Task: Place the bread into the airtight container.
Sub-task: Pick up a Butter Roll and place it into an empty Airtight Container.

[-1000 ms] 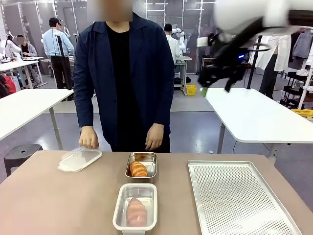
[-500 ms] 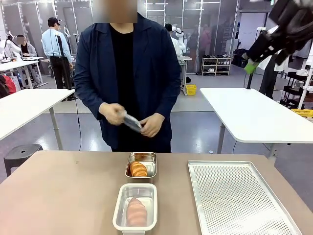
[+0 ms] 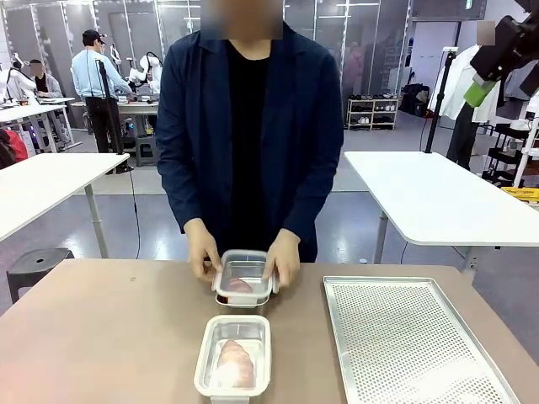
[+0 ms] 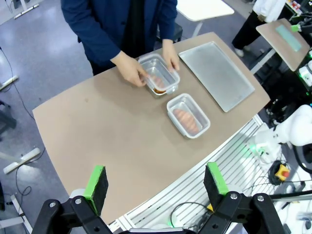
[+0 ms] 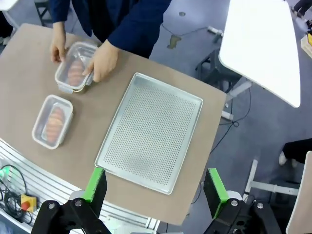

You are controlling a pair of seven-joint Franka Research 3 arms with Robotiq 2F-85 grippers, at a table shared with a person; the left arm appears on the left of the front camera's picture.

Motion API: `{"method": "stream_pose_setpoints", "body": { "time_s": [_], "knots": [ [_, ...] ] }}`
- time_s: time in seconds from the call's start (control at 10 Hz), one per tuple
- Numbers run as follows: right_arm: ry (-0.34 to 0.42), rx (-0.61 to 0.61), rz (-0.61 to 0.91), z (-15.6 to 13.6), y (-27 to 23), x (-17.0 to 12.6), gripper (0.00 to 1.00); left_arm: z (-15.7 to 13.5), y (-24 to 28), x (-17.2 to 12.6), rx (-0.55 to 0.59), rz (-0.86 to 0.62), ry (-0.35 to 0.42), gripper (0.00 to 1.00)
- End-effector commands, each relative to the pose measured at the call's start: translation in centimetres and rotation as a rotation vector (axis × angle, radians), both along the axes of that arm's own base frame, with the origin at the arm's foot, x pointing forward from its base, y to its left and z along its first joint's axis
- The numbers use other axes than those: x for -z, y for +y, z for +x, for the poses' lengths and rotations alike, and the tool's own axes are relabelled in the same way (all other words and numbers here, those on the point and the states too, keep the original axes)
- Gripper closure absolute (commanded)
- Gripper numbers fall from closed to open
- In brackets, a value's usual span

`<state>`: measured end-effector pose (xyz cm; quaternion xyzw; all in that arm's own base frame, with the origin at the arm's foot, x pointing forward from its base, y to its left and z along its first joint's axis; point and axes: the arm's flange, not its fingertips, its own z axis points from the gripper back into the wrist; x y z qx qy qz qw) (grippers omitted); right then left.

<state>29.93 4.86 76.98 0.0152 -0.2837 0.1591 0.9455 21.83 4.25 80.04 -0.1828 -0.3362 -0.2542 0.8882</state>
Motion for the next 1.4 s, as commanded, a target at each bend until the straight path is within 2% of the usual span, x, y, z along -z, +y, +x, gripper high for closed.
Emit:
{"method": "stream_pose_setpoints", "body": {
  "time_s": [0.0,0.1,1.3],
  "knots": [
    [0.046,0.074,0.054,0.97,-0.05,0.29,0.0,-0.1,-0.01,-0.04,0.028,0.003,-0.006,0.0],
    [0.0,0.0,0.0,0.0,0.0,0.0,0.0,-0.1,-0.01,-0.04,0.028,0.003,-0.006,0.0],
    [0.0,0.0,0.0,0.0,0.0,0.0,0.0,-0.1,-0.01,-0.04,0.028,0.003,-0.006,0.0]
  ]
}}
